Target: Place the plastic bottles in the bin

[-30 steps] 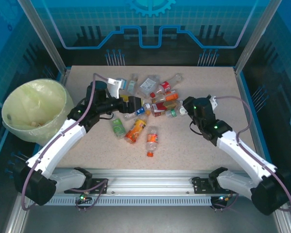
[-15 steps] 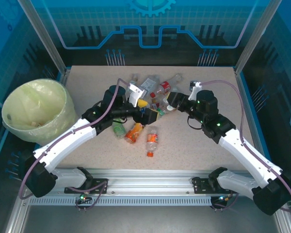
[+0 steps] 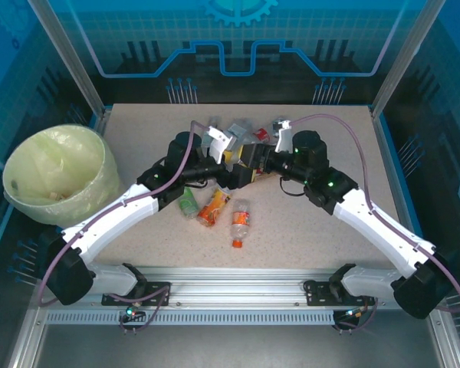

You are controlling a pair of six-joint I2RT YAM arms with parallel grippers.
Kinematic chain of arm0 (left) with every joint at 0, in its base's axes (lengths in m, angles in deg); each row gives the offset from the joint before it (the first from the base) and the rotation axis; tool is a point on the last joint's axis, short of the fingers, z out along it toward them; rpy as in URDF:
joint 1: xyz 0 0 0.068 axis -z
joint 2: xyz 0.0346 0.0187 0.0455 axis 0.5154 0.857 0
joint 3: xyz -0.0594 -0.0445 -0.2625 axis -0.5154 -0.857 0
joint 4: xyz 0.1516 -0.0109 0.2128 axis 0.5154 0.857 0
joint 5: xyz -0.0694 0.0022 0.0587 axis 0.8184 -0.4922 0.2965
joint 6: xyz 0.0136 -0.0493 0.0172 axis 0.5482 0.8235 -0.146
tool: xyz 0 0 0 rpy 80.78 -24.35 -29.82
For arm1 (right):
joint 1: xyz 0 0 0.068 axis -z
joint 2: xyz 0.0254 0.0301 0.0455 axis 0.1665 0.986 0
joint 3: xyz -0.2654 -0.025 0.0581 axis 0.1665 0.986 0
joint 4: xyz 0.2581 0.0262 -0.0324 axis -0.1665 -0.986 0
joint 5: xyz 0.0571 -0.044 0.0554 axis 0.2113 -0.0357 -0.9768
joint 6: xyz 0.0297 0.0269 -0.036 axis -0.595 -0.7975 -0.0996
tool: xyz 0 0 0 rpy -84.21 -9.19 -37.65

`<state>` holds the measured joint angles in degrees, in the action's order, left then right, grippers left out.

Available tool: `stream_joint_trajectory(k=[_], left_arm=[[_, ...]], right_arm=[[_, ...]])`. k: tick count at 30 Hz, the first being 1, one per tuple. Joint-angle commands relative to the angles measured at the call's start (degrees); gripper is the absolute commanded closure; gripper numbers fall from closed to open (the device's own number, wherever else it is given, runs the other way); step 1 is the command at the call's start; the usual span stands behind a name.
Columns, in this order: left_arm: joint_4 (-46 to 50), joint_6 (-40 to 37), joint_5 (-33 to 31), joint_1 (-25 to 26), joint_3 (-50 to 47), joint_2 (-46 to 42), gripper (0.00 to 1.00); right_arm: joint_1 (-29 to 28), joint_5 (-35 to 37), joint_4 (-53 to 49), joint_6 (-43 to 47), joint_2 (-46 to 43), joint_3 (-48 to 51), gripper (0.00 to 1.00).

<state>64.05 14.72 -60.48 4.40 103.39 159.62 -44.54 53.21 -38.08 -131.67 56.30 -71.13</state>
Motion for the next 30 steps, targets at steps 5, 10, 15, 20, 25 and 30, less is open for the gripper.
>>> stream_joint_trajectory(k=[5, 10, 15, 20, 25, 30], left_arm=[[-4.18, 0.44, 3.78, 0.43, -0.12, 0.58, 0.4], [-3.31, -0.54, 3.38, 0.42, -0.49, 0.59, 0.49], [-4.25, -0.11, -1.2, 0.38, -1.68, 0.32, 0.53], [-3.82, -0.43, -5.46, 0.43, -2.51, -0.15, 0.55], [-4.43, 0.02, -12.16, 0.21, -4.22, -2.76, 0.55], [-3.61, -0.39, -19.67, 0.13, -5.91, -6.54, 0.56]], right_arm=[[-0.88, -4.34, 3.62, 0.06, 0.88, -1.72, 0.46], [-0.9, -6.46, 3.56, -0.04, 1.7, -3.16, 0.37], [-0.5, -8.02, 3.72, -0.18, 1.82, -3.56, 0.09], [-0.16, -6.46, 3.64, -0.67, 0.7, -3.01, 0.0], [-0.07, 1.35, 2.78, -1.92, -2.02, -0.28, 0.0], [0.08, 7.33, 3.88, -1.53, -5.81, 3.76, 0.0]])
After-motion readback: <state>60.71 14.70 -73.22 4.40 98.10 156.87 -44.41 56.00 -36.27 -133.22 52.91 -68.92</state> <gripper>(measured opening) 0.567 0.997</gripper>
